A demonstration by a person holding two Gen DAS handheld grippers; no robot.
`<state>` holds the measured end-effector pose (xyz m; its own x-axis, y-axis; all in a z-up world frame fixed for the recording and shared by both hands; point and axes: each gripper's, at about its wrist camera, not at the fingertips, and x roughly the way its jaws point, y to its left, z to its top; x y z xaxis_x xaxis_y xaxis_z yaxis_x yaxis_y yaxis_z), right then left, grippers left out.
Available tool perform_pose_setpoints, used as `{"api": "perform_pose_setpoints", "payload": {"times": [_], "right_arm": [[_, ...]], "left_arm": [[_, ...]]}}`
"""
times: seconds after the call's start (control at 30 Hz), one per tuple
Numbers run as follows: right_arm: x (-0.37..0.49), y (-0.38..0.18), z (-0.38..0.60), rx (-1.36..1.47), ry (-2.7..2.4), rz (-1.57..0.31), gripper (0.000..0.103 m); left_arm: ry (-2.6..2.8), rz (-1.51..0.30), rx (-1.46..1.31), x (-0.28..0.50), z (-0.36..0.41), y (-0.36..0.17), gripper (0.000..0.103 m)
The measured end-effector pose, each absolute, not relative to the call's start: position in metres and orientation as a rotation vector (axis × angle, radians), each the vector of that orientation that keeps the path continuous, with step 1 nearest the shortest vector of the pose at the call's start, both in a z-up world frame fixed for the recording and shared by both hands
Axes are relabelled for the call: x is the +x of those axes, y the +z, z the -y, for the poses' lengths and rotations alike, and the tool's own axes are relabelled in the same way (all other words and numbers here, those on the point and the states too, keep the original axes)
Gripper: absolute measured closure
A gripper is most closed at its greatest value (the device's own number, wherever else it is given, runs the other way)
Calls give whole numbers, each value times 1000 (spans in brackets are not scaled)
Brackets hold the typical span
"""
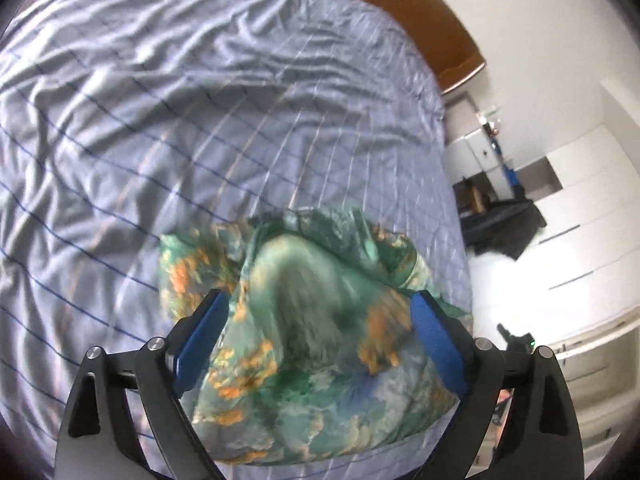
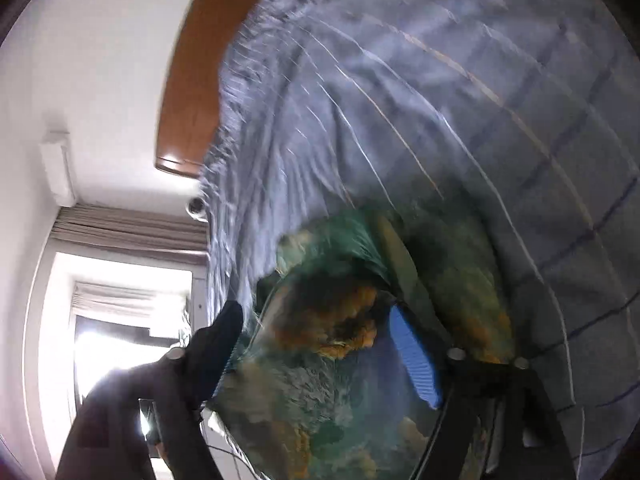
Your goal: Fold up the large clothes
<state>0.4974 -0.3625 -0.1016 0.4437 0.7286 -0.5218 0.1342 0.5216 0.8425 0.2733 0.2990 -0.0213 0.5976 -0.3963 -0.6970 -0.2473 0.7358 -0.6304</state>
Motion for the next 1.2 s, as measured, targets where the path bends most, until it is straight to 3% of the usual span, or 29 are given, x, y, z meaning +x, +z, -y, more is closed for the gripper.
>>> {"api": "perform_pose_setpoints", "payload": {"times": [0.13,0.33,0.4,0.43,0.47,0.5,0.53,0.57,0.8,0.9,1.07,1.2], "right_arm": [[495,-77,358,775,437,-1034,25],[494,-83,305,258,352,-1089,25],[492,-89,293,205,328,-1090,25],[491,-93,288,194,330,-1109,26],[489,-96,285,172,324,-1114,31],[485,-94,280,125,312,-1105,56],[481,-90,276,72,298,-1093,83],[476,-86,275,35,288,-1081,84],[460,-5,258,-150,250,-815,88],[471,22,247,-179,206,-707,88],[507,12,238,-182,129,-674,88],[527,-38,228,-229,103,-733,88]], "left_arm": [[-143,-990,-618,264,-285,-34,4],[-33,-1132,-395,301,-233,-87,7],[-3,-1155,-331,310,-219,-98,24],[32,-1171,-286,313,-212,-103,42],[65,-1174,-256,313,-209,-105,78],[101,-1175,-231,311,-209,-104,88],[107,-1160,-235,307,-209,-99,91],[110,-1131,-240,301,-211,-91,94],[186,-842,-188,292,-212,-2,94],[258,-756,-117,312,-204,6,94],[366,-773,-65,354,-206,-45,94],[406,-833,-56,365,-212,-102,93]]}}
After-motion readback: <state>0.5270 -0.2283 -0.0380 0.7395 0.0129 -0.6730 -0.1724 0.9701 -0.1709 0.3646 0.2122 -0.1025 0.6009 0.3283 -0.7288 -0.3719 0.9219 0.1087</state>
